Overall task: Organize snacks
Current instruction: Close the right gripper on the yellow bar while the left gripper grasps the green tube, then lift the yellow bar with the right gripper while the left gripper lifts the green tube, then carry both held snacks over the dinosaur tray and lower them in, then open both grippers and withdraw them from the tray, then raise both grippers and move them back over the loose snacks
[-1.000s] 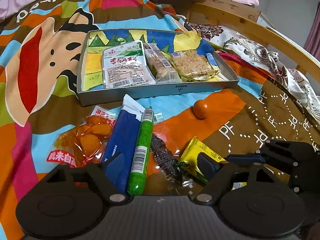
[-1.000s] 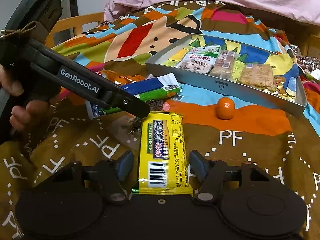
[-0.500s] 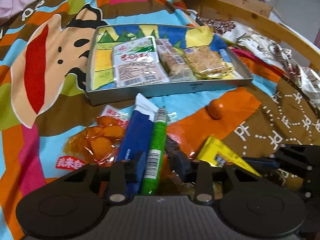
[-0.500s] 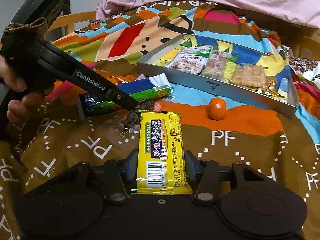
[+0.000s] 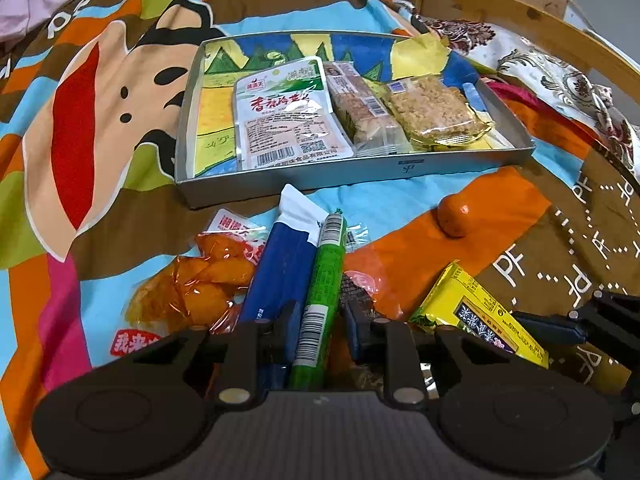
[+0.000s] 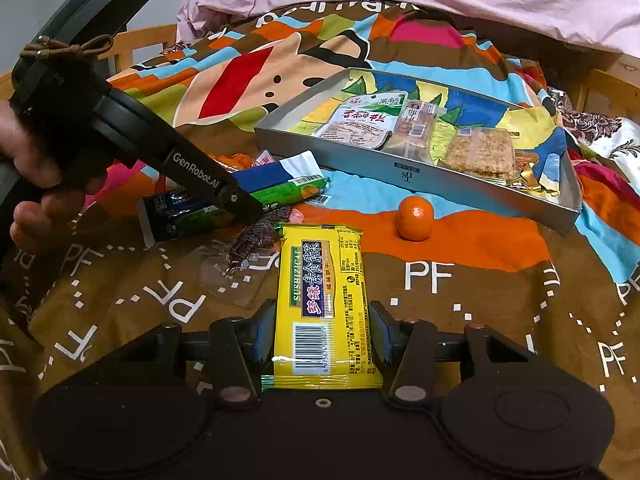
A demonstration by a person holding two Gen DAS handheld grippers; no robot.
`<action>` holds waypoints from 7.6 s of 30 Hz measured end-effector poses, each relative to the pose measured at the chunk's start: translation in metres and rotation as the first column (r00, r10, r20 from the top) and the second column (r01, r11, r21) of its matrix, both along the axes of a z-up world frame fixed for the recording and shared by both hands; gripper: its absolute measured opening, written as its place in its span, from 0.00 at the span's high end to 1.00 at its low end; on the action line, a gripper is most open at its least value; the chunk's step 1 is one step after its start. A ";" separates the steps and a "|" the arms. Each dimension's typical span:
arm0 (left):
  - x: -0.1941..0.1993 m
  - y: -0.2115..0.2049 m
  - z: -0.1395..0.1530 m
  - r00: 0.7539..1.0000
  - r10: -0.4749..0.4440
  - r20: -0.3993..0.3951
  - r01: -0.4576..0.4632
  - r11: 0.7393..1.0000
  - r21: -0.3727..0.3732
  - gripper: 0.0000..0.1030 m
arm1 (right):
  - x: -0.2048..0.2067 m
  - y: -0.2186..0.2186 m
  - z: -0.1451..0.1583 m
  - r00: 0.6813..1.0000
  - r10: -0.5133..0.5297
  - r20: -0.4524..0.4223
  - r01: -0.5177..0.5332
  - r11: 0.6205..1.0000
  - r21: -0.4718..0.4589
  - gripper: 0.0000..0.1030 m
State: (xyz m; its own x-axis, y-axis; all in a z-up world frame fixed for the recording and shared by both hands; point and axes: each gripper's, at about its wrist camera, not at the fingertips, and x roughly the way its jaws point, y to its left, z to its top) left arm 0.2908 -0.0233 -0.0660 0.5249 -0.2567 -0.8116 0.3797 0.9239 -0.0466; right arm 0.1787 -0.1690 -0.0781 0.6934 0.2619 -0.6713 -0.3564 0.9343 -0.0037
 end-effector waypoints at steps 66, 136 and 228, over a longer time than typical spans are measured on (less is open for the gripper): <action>-0.155 0.024 0.007 0.914 0.404 -0.035 -0.392 0.859 -0.330 0.82 | -0.077 0.028 0.014 0.947 0.186 0.262 -0.081 0.927 -0.366 0.51; 0.156 -0.150 0.019 0.947 0.284 0.150 -0.242 0.939 -0.246 0.82 | 0.222 -0.144 0.010 0.917 -0.321 0.236 0.311 0.947 0.079 0.51; -0.210 0.004 0.082 0.726 0.552 0.411 -0.497 0.833 -0.242 0.00 | -0.135 -0.082 0.097 0.816 -0.293 0.498 0.232 0.955 0.183 0.01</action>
State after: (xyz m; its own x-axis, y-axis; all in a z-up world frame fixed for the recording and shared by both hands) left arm 0.0804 -0.0190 0.0160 0.8949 0.0985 -0.4353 -0.1610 0.9809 -0.1089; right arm 0.0437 -0.2514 0.0192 0.9819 0.0696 -0.1761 -0.0724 0.9973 -0.0094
